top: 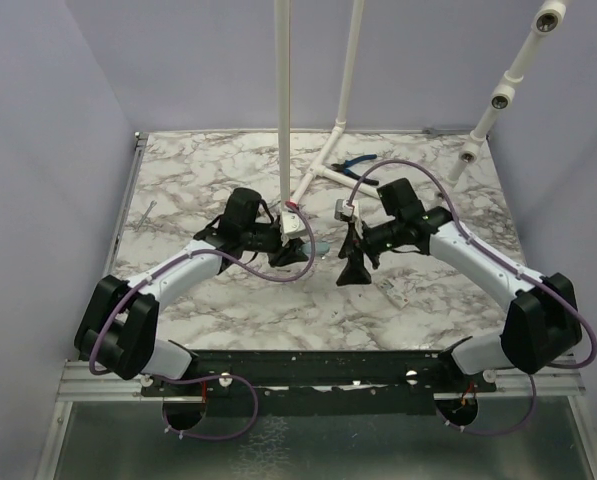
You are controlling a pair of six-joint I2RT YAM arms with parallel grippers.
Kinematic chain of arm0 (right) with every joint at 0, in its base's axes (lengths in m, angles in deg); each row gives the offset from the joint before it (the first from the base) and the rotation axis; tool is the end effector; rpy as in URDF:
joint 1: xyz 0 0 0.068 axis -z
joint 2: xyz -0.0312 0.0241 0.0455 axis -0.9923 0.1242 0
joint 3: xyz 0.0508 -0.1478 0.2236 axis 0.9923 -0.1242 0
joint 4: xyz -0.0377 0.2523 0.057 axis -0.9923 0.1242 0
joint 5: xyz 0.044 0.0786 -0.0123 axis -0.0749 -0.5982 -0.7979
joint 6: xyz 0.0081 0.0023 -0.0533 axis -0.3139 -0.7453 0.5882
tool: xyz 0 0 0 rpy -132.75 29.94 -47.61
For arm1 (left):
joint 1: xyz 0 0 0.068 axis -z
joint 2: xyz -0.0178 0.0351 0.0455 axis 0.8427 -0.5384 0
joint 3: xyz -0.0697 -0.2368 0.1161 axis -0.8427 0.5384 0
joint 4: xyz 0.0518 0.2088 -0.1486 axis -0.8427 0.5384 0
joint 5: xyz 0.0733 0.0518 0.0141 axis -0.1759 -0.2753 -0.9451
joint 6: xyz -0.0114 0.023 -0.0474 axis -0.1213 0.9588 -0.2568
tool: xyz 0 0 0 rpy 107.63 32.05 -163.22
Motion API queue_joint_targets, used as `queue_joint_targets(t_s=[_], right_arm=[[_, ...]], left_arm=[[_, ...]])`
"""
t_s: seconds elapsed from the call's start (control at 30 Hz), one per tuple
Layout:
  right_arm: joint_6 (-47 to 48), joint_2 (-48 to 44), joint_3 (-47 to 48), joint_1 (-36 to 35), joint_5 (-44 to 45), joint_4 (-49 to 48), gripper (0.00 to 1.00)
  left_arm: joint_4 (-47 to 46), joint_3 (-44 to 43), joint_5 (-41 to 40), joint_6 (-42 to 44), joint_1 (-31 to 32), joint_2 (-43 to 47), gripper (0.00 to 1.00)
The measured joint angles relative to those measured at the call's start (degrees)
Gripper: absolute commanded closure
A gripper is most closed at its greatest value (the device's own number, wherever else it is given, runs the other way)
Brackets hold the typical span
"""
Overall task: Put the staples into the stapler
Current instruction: Adjust the stapler at the center of the board.
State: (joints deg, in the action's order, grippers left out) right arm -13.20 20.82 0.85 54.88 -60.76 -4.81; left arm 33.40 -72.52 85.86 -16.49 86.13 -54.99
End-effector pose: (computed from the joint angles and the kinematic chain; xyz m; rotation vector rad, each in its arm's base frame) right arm 0.2335 0.1542 0.2648 -1.4067 1.8450 1.0148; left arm 0.2492 -0.1664 0.2379 1.3787 1.5646 -0.9027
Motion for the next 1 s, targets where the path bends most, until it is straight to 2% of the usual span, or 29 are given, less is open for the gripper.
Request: queue_joint_targets(t_s=[0.2, 0.6, 0.87, 1.0], right_arm=[[4.8, 9.9, 6.8, -0.1, -9.9, 10.9, 0.12], [9.8, 22.6, 13.1, 0.0, -17.4, 22.3, 0.14], [11.3, 21.6, 13.1, 3.1, -15.9, 23.5, 0.14], [12.1, 19.2, 13.1, 4.6, -14.5, 23.6, 0.1]], left_arm=[[0.1, 1.7, 1.7, 5.7, 2.4, 1.4, 1.0], [4.1, 2.0, 2.9, 14.8, 7.7, 1.4, 1.0], [5.1, 2.3, 3.1, 18.4, 7.8, 1.4, 1.0], [5.9, 2.6, 3.4, 19.3, 7.8, 1.4, 1.0]])
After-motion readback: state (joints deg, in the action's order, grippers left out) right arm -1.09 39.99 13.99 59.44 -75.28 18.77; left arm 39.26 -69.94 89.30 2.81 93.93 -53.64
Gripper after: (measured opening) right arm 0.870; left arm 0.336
